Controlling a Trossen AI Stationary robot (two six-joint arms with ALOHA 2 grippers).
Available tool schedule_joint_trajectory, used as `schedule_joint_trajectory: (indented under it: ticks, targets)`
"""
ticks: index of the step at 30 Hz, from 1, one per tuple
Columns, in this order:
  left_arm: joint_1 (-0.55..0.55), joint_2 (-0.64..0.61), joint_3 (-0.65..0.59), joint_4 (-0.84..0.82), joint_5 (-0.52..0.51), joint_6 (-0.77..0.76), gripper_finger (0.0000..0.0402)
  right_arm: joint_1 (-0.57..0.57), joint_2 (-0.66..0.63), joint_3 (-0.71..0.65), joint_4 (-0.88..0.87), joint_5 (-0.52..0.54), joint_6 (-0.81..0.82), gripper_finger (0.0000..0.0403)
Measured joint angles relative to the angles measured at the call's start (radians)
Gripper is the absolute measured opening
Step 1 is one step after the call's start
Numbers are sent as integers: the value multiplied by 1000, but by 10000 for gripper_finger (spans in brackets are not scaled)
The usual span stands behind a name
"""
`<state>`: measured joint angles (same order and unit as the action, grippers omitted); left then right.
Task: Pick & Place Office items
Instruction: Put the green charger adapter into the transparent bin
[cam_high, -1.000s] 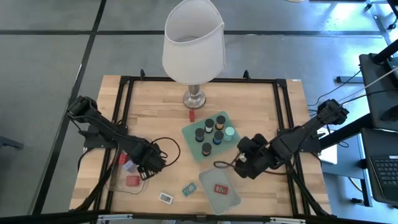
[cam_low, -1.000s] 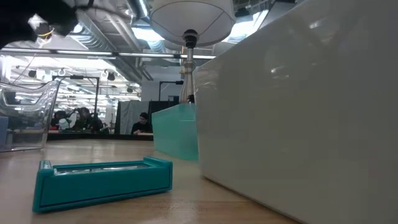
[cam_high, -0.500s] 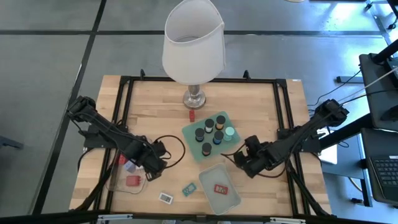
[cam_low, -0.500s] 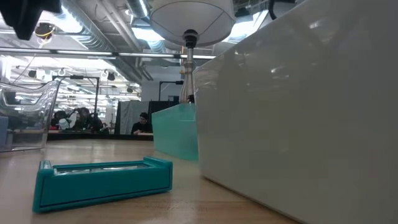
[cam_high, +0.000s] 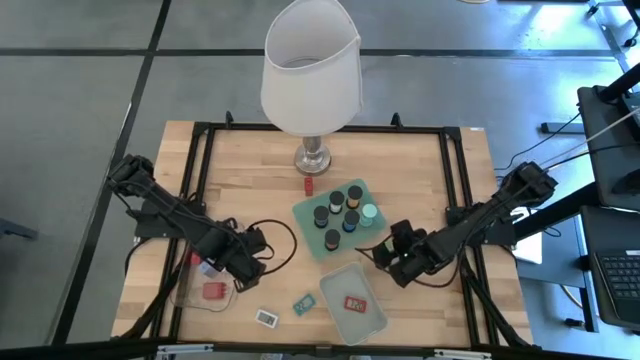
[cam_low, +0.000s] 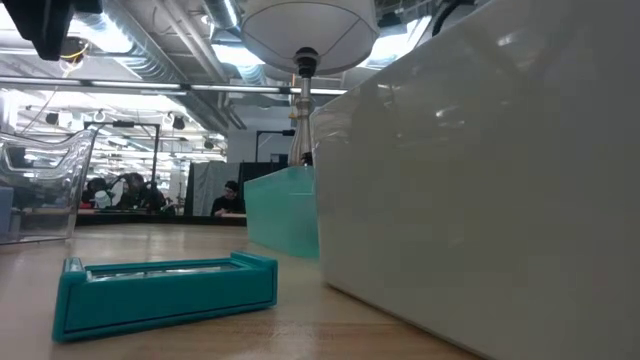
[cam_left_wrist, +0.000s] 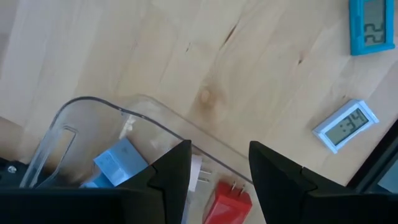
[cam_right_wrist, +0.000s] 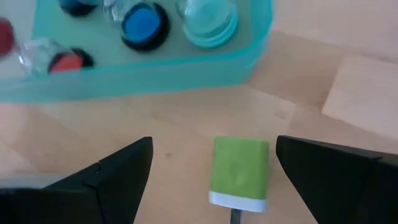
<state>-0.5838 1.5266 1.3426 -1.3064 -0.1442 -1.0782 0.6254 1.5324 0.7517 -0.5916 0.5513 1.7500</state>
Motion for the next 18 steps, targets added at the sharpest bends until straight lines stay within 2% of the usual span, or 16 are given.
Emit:
schedule_joint_trajectory:
  ticks: [5, 11, 14, 18]
  targets:
    - [-14, 0, 0, 1, -18, 0, 157, 0, 76, 0, 16, -9, -85, 345]
    - [-24, 0, 0, 2, -19, -8, 157, 1, 133, 3, 12, -43, -92, 340]
    - [-24, 0, 0, 2, -24, -8, 156, 7, 138, 3, 8, -47, -98, 322]
    - [-24, 0, 0, 2, -50, -8, 154, 13, 139, 2, 0, -50, -105, 276]
